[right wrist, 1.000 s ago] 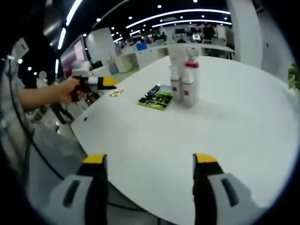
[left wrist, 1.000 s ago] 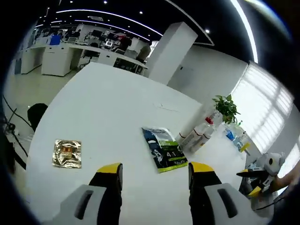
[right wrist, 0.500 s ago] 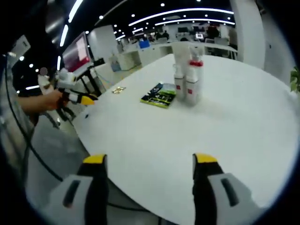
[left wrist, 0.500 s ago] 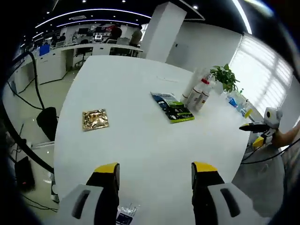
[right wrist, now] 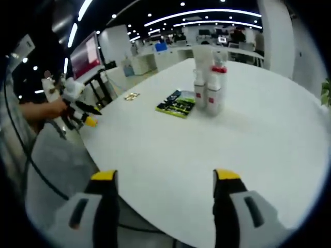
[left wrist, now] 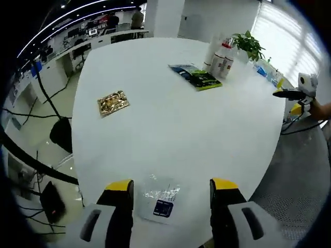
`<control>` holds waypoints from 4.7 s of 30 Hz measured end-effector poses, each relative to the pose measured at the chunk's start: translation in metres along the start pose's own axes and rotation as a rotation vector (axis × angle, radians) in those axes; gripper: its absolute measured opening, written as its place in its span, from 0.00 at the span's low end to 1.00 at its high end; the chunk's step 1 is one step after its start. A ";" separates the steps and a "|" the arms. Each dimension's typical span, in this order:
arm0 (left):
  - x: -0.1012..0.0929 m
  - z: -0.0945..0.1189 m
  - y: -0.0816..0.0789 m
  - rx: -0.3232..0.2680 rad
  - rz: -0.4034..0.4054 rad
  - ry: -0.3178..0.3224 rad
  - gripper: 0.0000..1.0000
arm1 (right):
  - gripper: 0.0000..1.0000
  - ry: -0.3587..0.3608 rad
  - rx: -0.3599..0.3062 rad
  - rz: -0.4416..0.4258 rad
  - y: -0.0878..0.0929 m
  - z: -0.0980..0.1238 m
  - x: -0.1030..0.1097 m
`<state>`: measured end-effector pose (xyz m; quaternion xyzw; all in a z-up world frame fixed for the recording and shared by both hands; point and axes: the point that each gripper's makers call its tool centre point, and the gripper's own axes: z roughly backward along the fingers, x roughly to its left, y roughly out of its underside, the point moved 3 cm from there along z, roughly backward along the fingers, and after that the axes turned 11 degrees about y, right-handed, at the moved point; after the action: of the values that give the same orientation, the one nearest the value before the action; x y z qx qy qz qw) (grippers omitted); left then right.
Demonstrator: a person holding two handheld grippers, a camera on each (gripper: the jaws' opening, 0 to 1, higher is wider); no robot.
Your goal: Arrange the skincare products in the storage area until every visible bottle or jar stands upright without overlapping.
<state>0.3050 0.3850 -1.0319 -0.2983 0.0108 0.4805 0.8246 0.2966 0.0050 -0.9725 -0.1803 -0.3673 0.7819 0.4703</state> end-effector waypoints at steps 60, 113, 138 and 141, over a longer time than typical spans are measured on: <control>0.012 0.007 0.014 0.142 -0.114 -0.045 0.40 | 0.70 0.047 -0.048 0.058 -0.007 0.007 -0.003; -0.233 0.022 -0.062 -0.078 -0.720 0.270 0.40 | 0.01 -0.599 0.235 -0.422 -0.049 0.003 0.166; -0.265 0.023 -0.068 -0.480 0.096 0.725 0.50 | 0.00 -0.598 -0.116 -0.444 -0.074 0.059 0.123; -0.275 0.029 -0.075 -0.551 0.184 0.822 0.50 | 0.00 -0.656 -0.156 -0.436 -0.077 0.064 0.126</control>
<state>0.2085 0.1562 -0.8882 -0.6674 0.2335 0.3790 0.5970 0.2412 0.1109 -0.8645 0.1257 -0.5858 0.6497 0.4679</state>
